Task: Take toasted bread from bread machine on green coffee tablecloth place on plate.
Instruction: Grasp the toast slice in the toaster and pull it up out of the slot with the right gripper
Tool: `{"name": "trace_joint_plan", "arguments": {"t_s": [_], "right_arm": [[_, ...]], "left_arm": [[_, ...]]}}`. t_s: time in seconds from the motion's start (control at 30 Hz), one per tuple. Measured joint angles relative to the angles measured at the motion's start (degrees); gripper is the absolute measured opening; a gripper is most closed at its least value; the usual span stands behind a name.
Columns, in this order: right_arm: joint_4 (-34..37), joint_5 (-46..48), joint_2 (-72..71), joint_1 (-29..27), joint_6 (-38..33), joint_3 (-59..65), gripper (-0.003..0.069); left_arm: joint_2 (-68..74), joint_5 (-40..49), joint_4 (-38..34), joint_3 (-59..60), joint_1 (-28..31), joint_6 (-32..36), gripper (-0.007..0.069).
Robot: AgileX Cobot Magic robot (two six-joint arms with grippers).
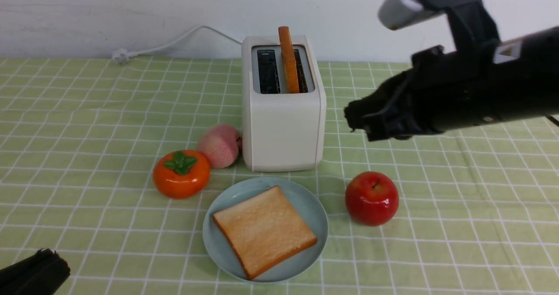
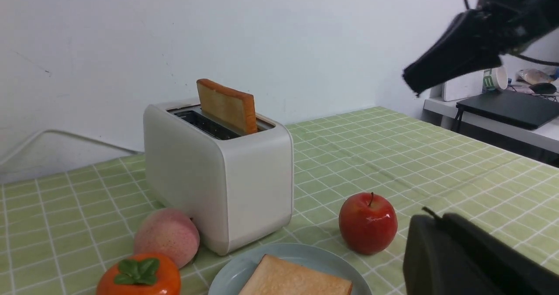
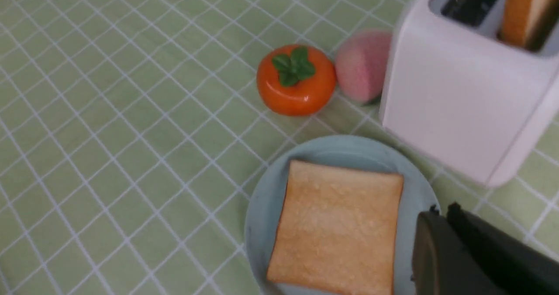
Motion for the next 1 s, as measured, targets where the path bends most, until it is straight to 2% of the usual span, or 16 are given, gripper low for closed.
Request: {"name": "trace_joint_plan", "arguments": {"t_s": [0.13,0.27,0.3,0.33,0.37,0.47,0.53,0.67,0.77,1.0], "right_arm": [[-1.18,-3.95,5.85,0.25,0.00,-5.32,0.0122],[-1.61,-10.06,14.26,0.25,0.00,-12.08,0.0286],[-1.63,-11.66,16.96,0.26,0.00,-13.84,0.0349],[-1.63,-11.90,16.96,0.26,0.00,-14.14,0.0349],[-1.68,-13.61,19.58,0.26,0.00,-16.23,0.0420],[-1.97,-16.78,24.98,0.26,0.00,-20.33,0.0526],[-2.87,-18.94,27.61,0.26,0.00,-21.97,0.0562],[-4.03,-22.76,32.14,-0.37,0.00,-23.89,0.0574],[-4.08,-24.18,33.91,-0.92,0.00,-24.16,0.0555],[-4.25,-27.03,35.89,-1.51,0.00,-24.16,0.0337]], "left_arm": [[0.00,0.00,0.00,0.00,0.00,0.00,-0.0013],[0.00,0.00,-1.14,0.00,0.00,0.00,-0.0013],[0.00,0.00,-1.90,0.00,0.00,0.00,-0.0013],[0.00,0.05,-2.02,0.00,0.00,0.00,-0.0013],[0.00,0.05,-2.34,0.00,0.00,0.00,-0.0013],[0.00,0.05,-2.62,0.00,0.00,0.00,-0.0013],[0.00,0.05,-2.62,0.00,0.00,0.00,-0.0013],[0.00,0.16,-2.62,0.00,0.00,0.00,-0.0013],[0.00,0.24,-2.62,0.01,0.00,0.00,-0.0013],[0.00,0.30,-2.62,0.01,0.00,0.00,-0.0013]]}}
